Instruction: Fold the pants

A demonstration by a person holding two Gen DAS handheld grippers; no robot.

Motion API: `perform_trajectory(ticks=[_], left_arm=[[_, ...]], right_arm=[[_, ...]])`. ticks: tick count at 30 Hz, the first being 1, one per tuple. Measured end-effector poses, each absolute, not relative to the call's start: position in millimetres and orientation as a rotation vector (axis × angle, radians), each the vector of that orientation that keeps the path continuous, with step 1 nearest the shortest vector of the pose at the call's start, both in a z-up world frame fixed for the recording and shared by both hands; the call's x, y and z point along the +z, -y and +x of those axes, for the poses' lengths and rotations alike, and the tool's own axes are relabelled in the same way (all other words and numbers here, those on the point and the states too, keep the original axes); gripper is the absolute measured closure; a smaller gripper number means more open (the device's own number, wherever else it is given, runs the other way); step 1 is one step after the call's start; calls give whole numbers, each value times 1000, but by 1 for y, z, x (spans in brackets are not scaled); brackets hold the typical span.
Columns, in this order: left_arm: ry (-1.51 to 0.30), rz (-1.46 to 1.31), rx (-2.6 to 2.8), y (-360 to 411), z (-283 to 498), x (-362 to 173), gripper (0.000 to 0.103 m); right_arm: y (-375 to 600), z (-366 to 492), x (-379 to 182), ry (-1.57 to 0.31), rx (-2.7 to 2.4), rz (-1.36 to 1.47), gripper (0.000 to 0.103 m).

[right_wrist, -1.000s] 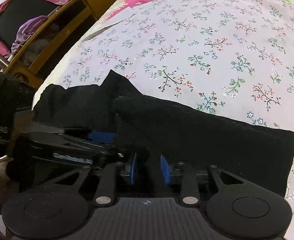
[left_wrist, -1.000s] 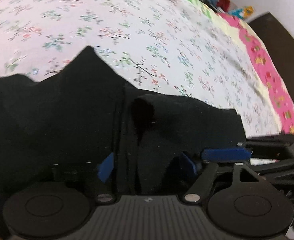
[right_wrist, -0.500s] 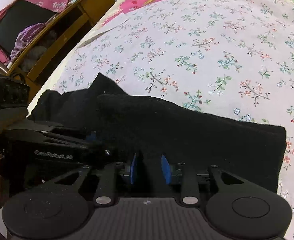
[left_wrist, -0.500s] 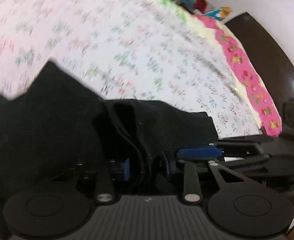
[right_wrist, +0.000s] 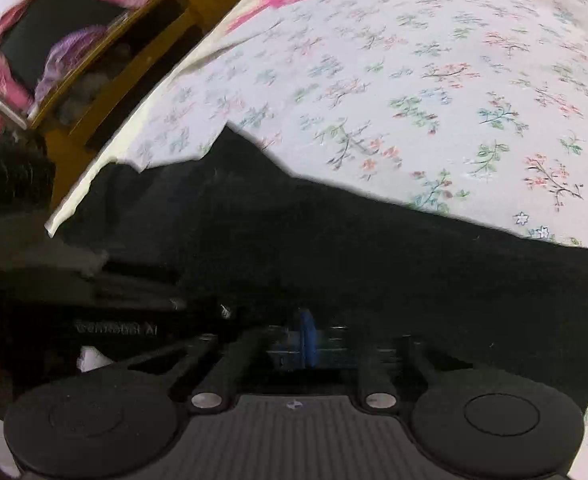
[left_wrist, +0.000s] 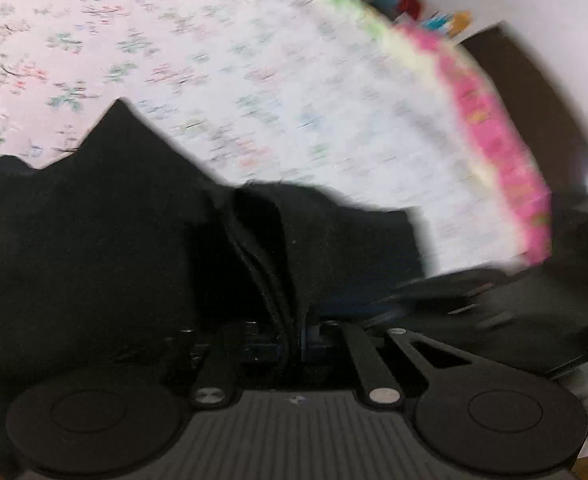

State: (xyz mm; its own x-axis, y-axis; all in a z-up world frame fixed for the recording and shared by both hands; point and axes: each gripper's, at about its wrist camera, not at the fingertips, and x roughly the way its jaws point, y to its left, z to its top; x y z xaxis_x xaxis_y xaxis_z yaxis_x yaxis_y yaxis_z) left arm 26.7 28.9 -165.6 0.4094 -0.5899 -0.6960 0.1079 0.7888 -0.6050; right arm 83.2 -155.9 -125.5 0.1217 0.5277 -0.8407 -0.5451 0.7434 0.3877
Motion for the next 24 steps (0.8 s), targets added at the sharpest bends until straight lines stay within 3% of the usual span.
perform_trajectory(ticks=[3,24], left_arm=[[-1039,-404,-463,-23,22,-153,85],[-1026,-522,-487,-53,25,-164,86]], right_arm=[[143,75,-126,-1234,830,-9,103],[118,58,-100,-1218,962,-127,101]])
